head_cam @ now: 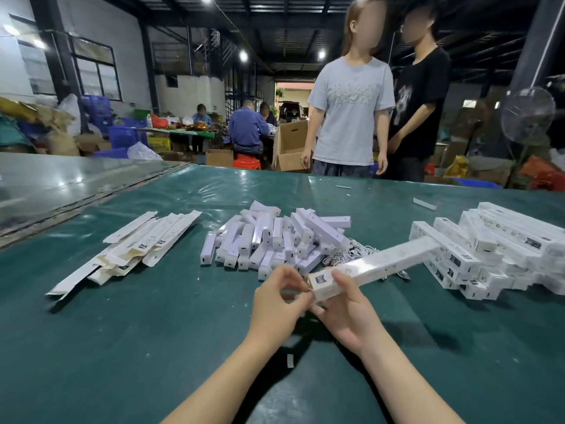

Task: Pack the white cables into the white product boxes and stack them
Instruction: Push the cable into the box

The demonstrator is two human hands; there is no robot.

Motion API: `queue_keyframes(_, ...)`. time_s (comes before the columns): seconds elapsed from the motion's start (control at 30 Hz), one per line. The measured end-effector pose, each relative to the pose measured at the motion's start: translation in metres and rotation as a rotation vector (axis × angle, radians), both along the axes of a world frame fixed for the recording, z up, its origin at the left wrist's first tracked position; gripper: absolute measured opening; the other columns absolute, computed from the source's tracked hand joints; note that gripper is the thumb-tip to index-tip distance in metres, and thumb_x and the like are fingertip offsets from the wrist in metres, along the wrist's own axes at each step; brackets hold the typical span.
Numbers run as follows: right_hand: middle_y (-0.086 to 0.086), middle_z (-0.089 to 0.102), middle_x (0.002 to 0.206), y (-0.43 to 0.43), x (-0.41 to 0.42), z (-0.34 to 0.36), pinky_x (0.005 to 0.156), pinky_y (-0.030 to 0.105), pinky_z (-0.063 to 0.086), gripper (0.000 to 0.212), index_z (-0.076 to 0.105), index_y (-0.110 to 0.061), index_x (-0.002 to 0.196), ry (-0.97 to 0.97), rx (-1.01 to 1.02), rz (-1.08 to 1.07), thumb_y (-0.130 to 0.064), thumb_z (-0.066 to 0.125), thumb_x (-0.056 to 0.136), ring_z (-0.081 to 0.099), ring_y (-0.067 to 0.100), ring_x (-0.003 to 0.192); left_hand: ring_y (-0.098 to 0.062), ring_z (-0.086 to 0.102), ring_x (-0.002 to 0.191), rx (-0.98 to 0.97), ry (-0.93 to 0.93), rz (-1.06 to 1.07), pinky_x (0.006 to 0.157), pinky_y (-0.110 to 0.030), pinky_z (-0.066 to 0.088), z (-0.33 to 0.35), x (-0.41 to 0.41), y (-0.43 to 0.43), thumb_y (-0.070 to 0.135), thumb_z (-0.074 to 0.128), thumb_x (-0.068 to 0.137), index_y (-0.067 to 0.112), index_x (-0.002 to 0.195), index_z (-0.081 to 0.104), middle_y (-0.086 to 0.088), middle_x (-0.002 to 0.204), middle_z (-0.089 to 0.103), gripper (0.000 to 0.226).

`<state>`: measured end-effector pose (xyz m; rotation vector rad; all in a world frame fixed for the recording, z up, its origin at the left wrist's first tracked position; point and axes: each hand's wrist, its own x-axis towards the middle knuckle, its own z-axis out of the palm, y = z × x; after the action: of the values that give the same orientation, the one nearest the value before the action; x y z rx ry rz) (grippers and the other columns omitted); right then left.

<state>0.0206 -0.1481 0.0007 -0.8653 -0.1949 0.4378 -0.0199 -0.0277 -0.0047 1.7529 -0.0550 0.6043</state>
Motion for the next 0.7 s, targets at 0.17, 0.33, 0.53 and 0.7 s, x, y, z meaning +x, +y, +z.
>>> queue_keyframes(0.17, 0.007, 0.068, 0.076, 0.004, -0.002, -0.003, 0.062, 0.025, 0.049, 0.033, 0.060, -0.006, 0.097, -0.090, -0.151, 0.028, -0.015, 0.061, 0.065, 0.058, 0.013, 0.059, -0.003, 0.060, 0.069, -0.111, 0.055, -0.014, 0.067, -0.015, 0.047, 0.003, 0.006, 0.016, -0.001, 0.064, 0.081, 0.024, 0.070, 0.064, 0.012, 0.073, 0.068, 0.027)
queue_keyframes(0.33, 0.011, 0.069, 0.086, 0.000, -0.003, -0.003, 0.065, 0.027, 0.055, 0.036, 0.058, -0.011, 0.102, -0.096, -0.067, 0.107, -0.006, 0.060, 0.066, 0.065, 0.020, 0.071, -0.014, 0.062, 0.072, -0.303, 0.156, -0.129, 0.067, -0.023, 0.052, 0.003, 0.007, 0.016, 0.002, 0.063, 0.083, 0.016, 0.070, 0.062, -0.001, 0.079, 0.068, 0.018)
queue_keyframes(0.53, 0.009, 0.070, 0.088, -0.001, -0.005, -0.001, 0.067, 0.031, 0.056, 0.039, 0.057, -0.013, 0.107, -0.111, -0.082, 0.183, -0.006, 0.060, 0.068, 0.066, 0.019, 0.073, -0.018, 0.059, 0.071, -0.607, 0.159, -0.233, 0.059, -0.019, 0.052, 0.008, 0.007, 0.018, -0.014, 0.053, 0.081, 0.014, 0.090, 0.057, -0.008, 0.078, 0.061, 0.029)
queue_keyframes(0.7, 0.008, 0.070, 0.094, -0.004, -0.002, 0.000, 0.070, 0.028, 0.055, 0.043, 0.055, -0.011, 0.115, -0.129, -0.098, 0.181, -0.006, 0.056, 0.071, 0.068, 0.018, 0.081, -0.016, 0.064, 0.067, -0.704, 0.156, -0.356, 0.061, -0.022, 0.054, 0.010, 0.006, 0.016, -0.005, 0.055, 0.080, 0.007, 0.070, 0.055, -0.008, 0.071, 0.066, 0.016)
